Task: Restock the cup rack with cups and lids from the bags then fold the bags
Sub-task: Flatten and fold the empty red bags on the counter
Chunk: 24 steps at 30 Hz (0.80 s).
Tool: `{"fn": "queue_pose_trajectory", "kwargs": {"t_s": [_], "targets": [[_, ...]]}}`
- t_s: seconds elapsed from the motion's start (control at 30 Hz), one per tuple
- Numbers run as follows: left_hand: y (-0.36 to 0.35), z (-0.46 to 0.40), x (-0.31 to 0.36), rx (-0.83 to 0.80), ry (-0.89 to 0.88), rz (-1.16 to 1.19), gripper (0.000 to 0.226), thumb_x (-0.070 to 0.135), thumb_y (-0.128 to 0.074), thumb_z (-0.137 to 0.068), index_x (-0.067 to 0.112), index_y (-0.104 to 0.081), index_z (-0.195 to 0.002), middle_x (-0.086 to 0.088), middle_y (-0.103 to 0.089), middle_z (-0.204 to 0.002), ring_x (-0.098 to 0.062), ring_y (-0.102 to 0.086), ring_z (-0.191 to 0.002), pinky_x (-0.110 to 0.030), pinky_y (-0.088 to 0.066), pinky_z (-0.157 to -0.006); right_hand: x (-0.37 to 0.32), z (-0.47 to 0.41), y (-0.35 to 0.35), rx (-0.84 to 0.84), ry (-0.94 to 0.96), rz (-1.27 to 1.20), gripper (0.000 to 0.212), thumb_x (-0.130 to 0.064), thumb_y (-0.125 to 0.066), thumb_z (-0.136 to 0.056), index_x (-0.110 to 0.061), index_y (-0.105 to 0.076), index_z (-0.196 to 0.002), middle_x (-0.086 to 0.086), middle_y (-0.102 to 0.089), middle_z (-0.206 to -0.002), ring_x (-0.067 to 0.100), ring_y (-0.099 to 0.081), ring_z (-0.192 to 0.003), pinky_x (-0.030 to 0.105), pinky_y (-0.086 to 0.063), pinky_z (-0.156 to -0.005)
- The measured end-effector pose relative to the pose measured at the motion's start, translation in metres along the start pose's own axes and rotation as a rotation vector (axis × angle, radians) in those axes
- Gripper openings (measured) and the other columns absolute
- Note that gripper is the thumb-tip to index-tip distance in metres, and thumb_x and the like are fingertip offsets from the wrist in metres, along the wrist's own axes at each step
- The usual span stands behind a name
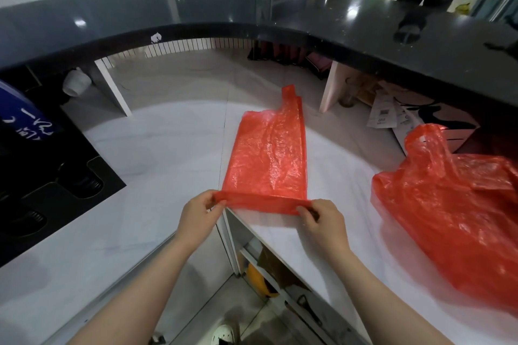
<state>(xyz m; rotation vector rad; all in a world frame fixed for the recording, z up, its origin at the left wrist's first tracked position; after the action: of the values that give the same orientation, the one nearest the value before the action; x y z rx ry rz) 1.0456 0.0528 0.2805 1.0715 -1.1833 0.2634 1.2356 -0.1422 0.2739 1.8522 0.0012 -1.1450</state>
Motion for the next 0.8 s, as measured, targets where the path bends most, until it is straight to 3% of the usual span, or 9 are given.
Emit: {"fn": "queue_pose_trajectory", "kwargs": {"t_s": [0.07,0.13,0.27,0.4,0.53,0.57,0.63,0.7,0.8], "targets": [[-0.002,0.001,0.000,0.022,0.031,0.009,0.021,0.016,-0.062,-0.091,0.037,-0.063,-0.093,0.024,-0.065,-0.089,0.008,-0.061,-0.086,-0.006,-0.040,-0.071,0.002,-0.002,-0.002,0.027,-0.035,0.008,0.017,-0.029,-0.055,-0.094,-0.035,-0.055,-0.078,-0.017,-0.055,-0.076,0.011,-0.051,-0.083,0.016,-0.032,-0.064],[-0.005,0.001,0.001,0.033,0.059,-0.019,0.017,0.017,-0.060,-0.092,0.033,-0.063,-0.095,0.022,-0.065,-0.087,0.006,-0.060,-0.085,-0.008,-0.041,-0.070,0.005,-0.002,-0.005,0.035,-0.092,-0.009,0.003,-0.032,-0.057,-0.093,-0.033,-0.056,-0.091,-0.015,-0.055,-0.079,0.009,-0.053,-0.080,0.016,-0.035,-0.063],[-0.010,0.003,0.001,0.046,0.104,-0.102,0.014,0.025,-0.061,-0.091,0.029,-0.061,-0.104,0.020,-0.063,-0.083,0.006,-0.057,-0.077,-0.009,-0.037,-0.063,0.008,-0.002,-0.007,0.056,-0.212,-0.063,0.049,-0.028,-0.063,-0.089,-0.031,-0.038,-0.131,-0.007,-0.057,-0.075,0.008,-0.056,-0.073,0.023,-0.045,-0.060],[-0.016,0.005,0.005,0.039,0.106,-0.186,0.028,0.029,-0.062,-0.090,0.027,-0.057,-0.117,0.017,-0.061,-0.085,0.003,-0.055,-0.076,-0.012,-0.035,-0.061,0.006,0.001,-0.007,0.051,-0.140,0.023,0.049,-0.027,-0.055,-0.092,-0.035,-0.036,-0.137,-0.006,-0.055,-0.084,0.002,-0.050,-0.077,0.014,-0.035,-0.059],[-0.021,0.008,0.024,0.054,-0.201,-0.409,0.051,0.013,-0.060,-0.088,0.023,-0.047,-0.136,-0.005,-0.050,-0.131,-0.016,-0.048,-0.115,-0.036,-0.047,-0.095,0.006,0.003,-0.010,0.024,-0.105,0.078,0.043,-0.028,-0.050,-0.094,-0.035,-0.044,-0.136,-0.009,-0.051,-0.089,-0.001,-0.043,-0.080,0.015,-0.032,-0.065],[-0.026,0.009,0.030,0.021,-0.317,-0.483,0.058,0.009,-0.060,-0.086,0.022,-0.043,-0.140,-0.010,-0.042,-0.143,-0.025,-0.042,-0.128,-0.045,-0.041,-0.105,0.006,0.003,-0.010,0.021,-0.092,0.099,0.042,-0.027,-0.048,-0.094,-0.033,-0.045,-0.136,-0.009,-0.052,-0.090,0.000,-0.040,-0.083,0.019,-0.033,-0.067],[-0.041,0.011,0.040,-0.123,-0.494,-0.676,0.071,0.017,-0.058,-0.087,0.026,-0.026,-0.149,-0.012,-0.013,-0.159,-0.033,-0.009,-0.146,-0.051,-0.010,-0.117,0.007,0.001,-0.011,0.015,-0.078,0.130,0.040,-0.028,-0.046,-0.095,-0.031,-0.046,-0.136,-0.007,-0.056,-0.094,0.001,-0.036,-0.092,0.023,-0.034,-0.072],[-0.057,0.012,0.041,-0.271,-0.577,-0.825,0.070,0.034,-0.046,-0.093,0.033,-0.008,-0.152,-0.003,0.008,-0.160,-0.025,0.021,-0.143,-0.045,0.017,-0.113,0.006,0.001,-0.012,0.021,-0.066,0.143,0.040,-0.030,-0.044,-0.096,-0.029,-0.046,-0.136,-0.005,-0.058,-0.098,0.007,-0.041,-0.101,0.025,-0.036,-0.075],[-0.070,0.012,0.030,-0.381,-0.516,-0.916,0.065,0.056,-0.021,-0.096,0.036,0.009,-0.149,0.003,0.015,-0.158,-0.021,0.029,-0.139,-0.040,0.027,-0.108,0.000,0.004,-0.010,0.075,-0.043,0.263,0.046,-0.037,-0.044,-0.095,-0.027,-0.041,-0.140,0.000,-0.052,-0.111,0.018,-0.041,-0.109,0.028,-0.039,-0.085]]}}
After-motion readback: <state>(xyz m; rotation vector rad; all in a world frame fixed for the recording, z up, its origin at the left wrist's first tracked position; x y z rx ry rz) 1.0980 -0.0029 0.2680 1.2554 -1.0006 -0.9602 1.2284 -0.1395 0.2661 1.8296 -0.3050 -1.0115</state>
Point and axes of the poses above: each hand's wrist, its own z-axis away from the middle knuckle, its own y-axis out of the back of the hand, x = y × z, the point moved 3 cm from there along -z, towards the middle knuckle
